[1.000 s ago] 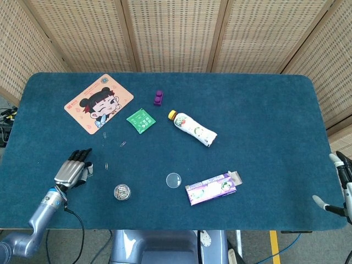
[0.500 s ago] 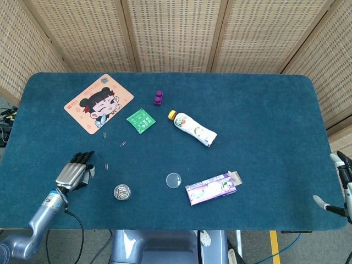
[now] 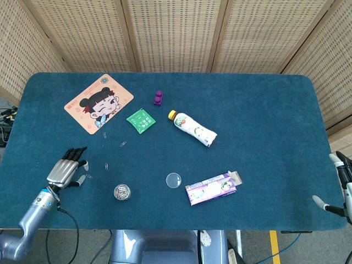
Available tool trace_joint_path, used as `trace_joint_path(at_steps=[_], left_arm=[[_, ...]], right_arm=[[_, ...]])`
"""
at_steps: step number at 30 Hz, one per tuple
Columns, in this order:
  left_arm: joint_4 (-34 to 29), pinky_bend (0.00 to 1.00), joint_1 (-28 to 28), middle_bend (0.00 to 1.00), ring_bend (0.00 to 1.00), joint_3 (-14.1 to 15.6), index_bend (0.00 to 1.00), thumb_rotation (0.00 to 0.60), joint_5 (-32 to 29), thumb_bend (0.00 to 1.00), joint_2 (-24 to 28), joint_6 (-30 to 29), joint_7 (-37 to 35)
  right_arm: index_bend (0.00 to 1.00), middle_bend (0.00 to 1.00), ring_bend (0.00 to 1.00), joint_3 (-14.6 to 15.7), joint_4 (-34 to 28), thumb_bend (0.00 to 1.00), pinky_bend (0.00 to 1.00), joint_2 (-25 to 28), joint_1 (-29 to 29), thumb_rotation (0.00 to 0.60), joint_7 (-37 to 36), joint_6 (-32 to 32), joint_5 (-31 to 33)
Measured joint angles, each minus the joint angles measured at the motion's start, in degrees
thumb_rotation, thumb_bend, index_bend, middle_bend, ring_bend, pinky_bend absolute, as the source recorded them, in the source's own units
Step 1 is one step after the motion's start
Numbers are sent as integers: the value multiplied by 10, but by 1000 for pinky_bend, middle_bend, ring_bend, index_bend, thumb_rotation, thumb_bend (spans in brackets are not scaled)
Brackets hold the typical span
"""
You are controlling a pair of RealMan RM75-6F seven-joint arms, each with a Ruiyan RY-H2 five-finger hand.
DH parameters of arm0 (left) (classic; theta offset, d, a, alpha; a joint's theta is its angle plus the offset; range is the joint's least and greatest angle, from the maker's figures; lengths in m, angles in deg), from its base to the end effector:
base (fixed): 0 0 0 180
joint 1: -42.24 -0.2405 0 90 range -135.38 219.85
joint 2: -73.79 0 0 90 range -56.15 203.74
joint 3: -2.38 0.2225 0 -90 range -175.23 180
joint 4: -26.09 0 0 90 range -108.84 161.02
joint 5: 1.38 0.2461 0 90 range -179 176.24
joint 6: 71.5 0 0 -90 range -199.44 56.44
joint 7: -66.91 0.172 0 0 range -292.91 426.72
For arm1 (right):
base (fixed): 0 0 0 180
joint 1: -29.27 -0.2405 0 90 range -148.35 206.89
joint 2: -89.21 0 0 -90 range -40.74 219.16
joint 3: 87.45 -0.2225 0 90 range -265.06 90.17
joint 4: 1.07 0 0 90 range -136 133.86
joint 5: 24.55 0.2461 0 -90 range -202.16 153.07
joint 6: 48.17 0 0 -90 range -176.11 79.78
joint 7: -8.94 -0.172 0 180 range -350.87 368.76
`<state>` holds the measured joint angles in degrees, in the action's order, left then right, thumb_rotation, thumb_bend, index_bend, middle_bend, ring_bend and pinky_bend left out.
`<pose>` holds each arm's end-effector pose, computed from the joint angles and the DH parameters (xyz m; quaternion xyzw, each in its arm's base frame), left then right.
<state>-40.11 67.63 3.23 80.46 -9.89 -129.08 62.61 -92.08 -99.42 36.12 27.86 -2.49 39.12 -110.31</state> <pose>-0.3098 0.3011 -0.0194 -0.7289 -0.4203 -0.2789 0.4629 -0.2970 -0.1986 0.1686 0.5480 -0.4131 0.4294 0.5871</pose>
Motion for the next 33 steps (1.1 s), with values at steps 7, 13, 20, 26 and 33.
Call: trace_joint_path(at_steps=[7,13,20,26,33], left_arm=[[27,0,2,0,0,9,507,600,18,307,-5,-1,-16],[34,0,4,0,0,10,530,600,26,316,-10,-6,-20],[46,0,6,0,0,10,530,600,30,319,-23,-7,-20],[50,0,11,0,0,8,540,600,27,335,-29,2,-11],[54,0,15,0,0,8,540,600,25,345,-37,10,-1]], right_arm=[[13,0,0,0,-1,0,0,-1,-1,600,3,-1,0],[13,0,0,0,0,0,0,-2,-1,600,4,-1,0],[13,0,0,0,0,0,0,-1,-1,600,2,-2,1],[13,0,0,0,1,0,0,-1,-1,600,1,-2,1],[13,0,0,0,2,0,0,-1,-2,600,2,-4,2]])
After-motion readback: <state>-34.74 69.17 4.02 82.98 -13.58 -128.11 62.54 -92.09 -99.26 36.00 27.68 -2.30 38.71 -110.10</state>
